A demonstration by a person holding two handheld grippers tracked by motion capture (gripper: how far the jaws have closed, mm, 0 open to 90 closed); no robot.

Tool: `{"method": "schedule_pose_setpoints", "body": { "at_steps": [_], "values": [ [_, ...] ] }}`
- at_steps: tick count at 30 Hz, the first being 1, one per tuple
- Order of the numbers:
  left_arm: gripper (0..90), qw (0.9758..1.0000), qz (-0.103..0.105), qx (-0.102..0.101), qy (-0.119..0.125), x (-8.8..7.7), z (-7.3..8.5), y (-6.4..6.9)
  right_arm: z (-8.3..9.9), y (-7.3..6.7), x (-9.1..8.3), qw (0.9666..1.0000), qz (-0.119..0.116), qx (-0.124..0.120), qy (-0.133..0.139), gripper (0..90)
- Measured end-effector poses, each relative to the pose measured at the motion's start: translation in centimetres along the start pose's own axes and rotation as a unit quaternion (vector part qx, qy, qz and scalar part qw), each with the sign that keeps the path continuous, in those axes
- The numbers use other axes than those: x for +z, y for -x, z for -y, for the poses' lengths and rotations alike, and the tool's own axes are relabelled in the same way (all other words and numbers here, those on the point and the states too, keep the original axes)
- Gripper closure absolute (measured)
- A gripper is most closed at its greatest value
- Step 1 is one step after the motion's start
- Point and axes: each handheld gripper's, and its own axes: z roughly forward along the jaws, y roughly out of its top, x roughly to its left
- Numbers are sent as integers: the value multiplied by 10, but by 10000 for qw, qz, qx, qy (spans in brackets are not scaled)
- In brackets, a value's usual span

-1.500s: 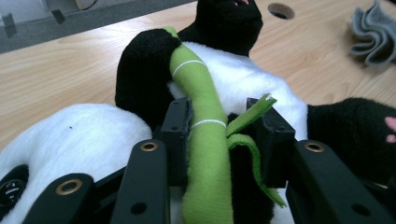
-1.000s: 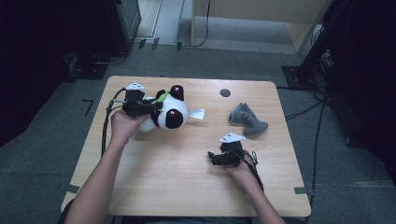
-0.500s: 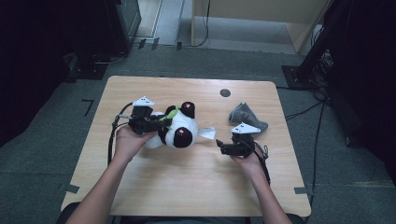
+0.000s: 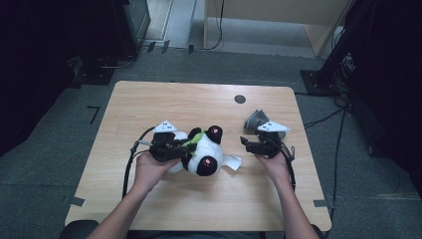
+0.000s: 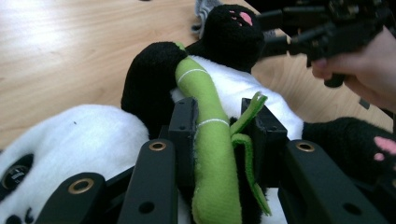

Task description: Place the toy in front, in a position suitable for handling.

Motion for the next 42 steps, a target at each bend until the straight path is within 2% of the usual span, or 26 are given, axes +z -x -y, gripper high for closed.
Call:
{"method": "schedule_pose_setpoints", "body": {
  "at_steps": [4,6,8,11,13,16,18,20,22,25,27,29,33,36,37,42],
  "values": [
    [672,9999,72,48,-57,4,4,13,-6,13,1,9997,200,-43,118,329],
    [670,9999,121,-39,12,5,6,17,-10,21,1,9991,369,-33,206,334],
    [666,9998,198,-37,57,5,7,22,-12,31,0,9983,522,42,264,339],
    [663,9999,148,30,59,10,9,28,-11,48,2,9961,831,153,261,344],
    [663,9998,211,-21,16,14,11,29,-8,57,5,9957,847,286,238,348],
    [654,9998,161,80,62,19,15,33,-3,62,9,9957,842,378,82,349],
    [641,9998,137,121,86,19,15,33,0,63,13,9955,881,333,-64,349],
    [613,9996,256,82,43,19,15,30,2,63,16,9945,1006,203,-197,351],
    [575,9993,354,63,31,17,14,29,5,64,19,9930,1112,54,-392,391],
    [476,9992,317,228,129,13,12,28,9,69,23,9922,1136,71,-518,436],
    [420,9989,323,265,208,9,10,26,10,72,25,9917,1170,106,-522,475],
    [375,9990,317,275,176,5,7,23,11,75,27,9910,1215,148,-549,511],
    [347,9987,207,382,281,-4,4,18,13,79,32,9904,1131,313,-730,561],
    [312,9984,60,489,290,-10,2,15,14,78,35,9890,1133,276,-905,574],
    [303,9984,30,491,284,-12,2,13,14,78,34,9901,1012,238,-945,586],
    [284,9982,-64,507,330,-23,1,3,14,79,32,9908,946,214,-944,677]
  ]
}}
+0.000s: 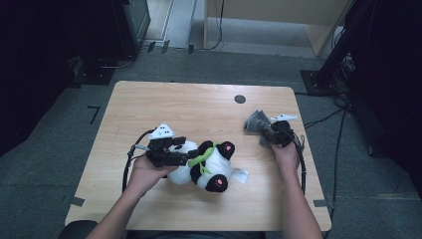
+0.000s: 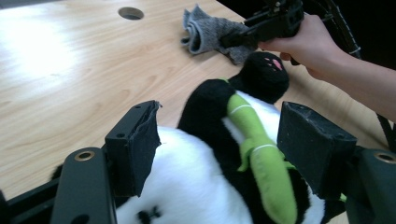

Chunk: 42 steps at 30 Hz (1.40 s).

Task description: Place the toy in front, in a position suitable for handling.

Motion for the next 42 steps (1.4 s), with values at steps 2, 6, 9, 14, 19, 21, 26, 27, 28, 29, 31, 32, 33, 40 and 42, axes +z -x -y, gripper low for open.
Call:
{"method": "schedule_pose_setpoints", "body": {
  "at_steps": [2,6,9,14,19,21,26,27,28,29,31,32,33,40,42],
  "values": [
    [280,10000,-17,-4,4,-4,1,-4,0,-1,0,9999,-3,122,-58,719],
    [280,10000,-12,39,13,-11,4,-10,-4,0,-5,9997,-62,213,-65,739],
    [281,10000,-55,46,15,-15,10,-13,-6,0,-11,9994,-156,311,52,740],
    [281,9999,-138,28,-49,-23,25,-17,-12,-3,-25,9987,-251,332,293,739],
    [282,9998,-133,-113,-66,-31,41,-21,-17,-14,-40,9979,-390,182,475,735],
    [281,9998,-30,-169,-57,-32,44,-20,-20,-19,-46,9978,-403,101,519,733],
    [252,9996,63,-153,-229,-28,52,-15,-28,-34,-64,9963,-535,-38,667,734],
    [233,9996,17,-116,-249,-27,53,-14,-30,-37,-68,9958,-584,-52,708,734],
    [213,9997,-42,-69,-249,-26,53,-13,-33,-40,-72,9952,-625,-67,745,734],
    [182,9997,-60,-53,-248,-24,53,-13,-35,-44,-75,9946,-665,-84,796,734],
    [156,9995,43,-102,-307,-21,55,-15,-40,-50,-81,9930,-783,-99,874,734],
    [122,9992,142,-155,-354,-18,56,-16,-43,-54,-84,9921,-848,-129,910,734],
    [100,9991,158,-154,-370,-16,58,-17,-46,-59,-87,9915,-902,-169,927,733],
    [46,9979,-100,-227,-605,-6,65,-26,-64,-96,-108,9842,-1290,-545,1086,733],
    [7,9970,5,-234,-737,-5,66,-30,-67,-107,-113,9815,-1408,-645,1123,733]
  ]
}}
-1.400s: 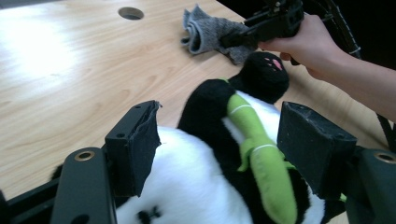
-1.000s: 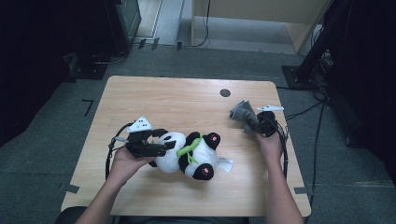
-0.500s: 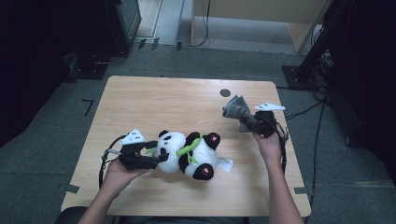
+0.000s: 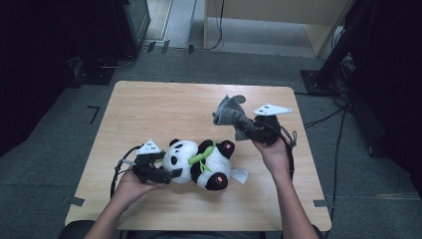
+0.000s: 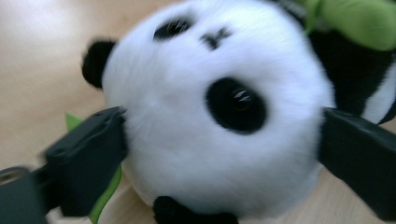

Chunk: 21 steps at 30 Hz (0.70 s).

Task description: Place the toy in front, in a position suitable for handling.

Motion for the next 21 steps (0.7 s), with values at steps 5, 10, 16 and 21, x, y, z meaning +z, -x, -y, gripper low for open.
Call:
{"method": "schedule_pose_setpoints", "body": {
  "at_steps": [5,10,16,21],
  "values": [
    [7,9998,90,-38,155,4,3,-3,-10,-24,1,9993,-312,-213,29,733],
    [95,9989,46,9,477,10,10,-3,-17,-46,6,9972,-652,-364,-4,733],
    [230,9990,-318,-54,321,13,6,15,-22,-72,20,9934,-1013,-529,-77,731],
    [239,9985,-411,-42,345,16,7,22,-21,-90,44,9889,-1388,-457,-275,728]
  ]
}}
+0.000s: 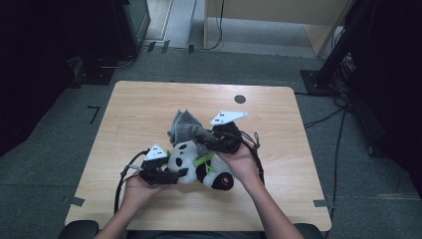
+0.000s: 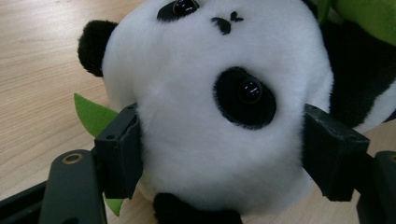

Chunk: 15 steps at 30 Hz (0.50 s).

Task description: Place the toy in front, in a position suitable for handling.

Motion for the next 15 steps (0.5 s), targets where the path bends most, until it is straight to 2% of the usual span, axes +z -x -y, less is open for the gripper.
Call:
{"method": "schedule_pose_setpoints", "body": {
  "at_steps": [2,6,11,13,15],
  "values": [
    [239,10000,-16,9,17,1,0,1,3,-2,12,9995,-267,81,-180,728],
    [254,10000,-82,30,-19,2,-1,3,13,-9,34,9975,-283,-142,-638,729],
    [255,10000,28,-65,50,4,-1,-1,17,2,37,9981,-147,-75,-596,720],
    [256,9996,228,-165,51,5,-2,-7,20,8,37,9982,-192,94,-558,720],
    [256,9990,324,-304,74,5,-2,-11,21,13,37,9983,-88,119,-570,720]
  ]
}}
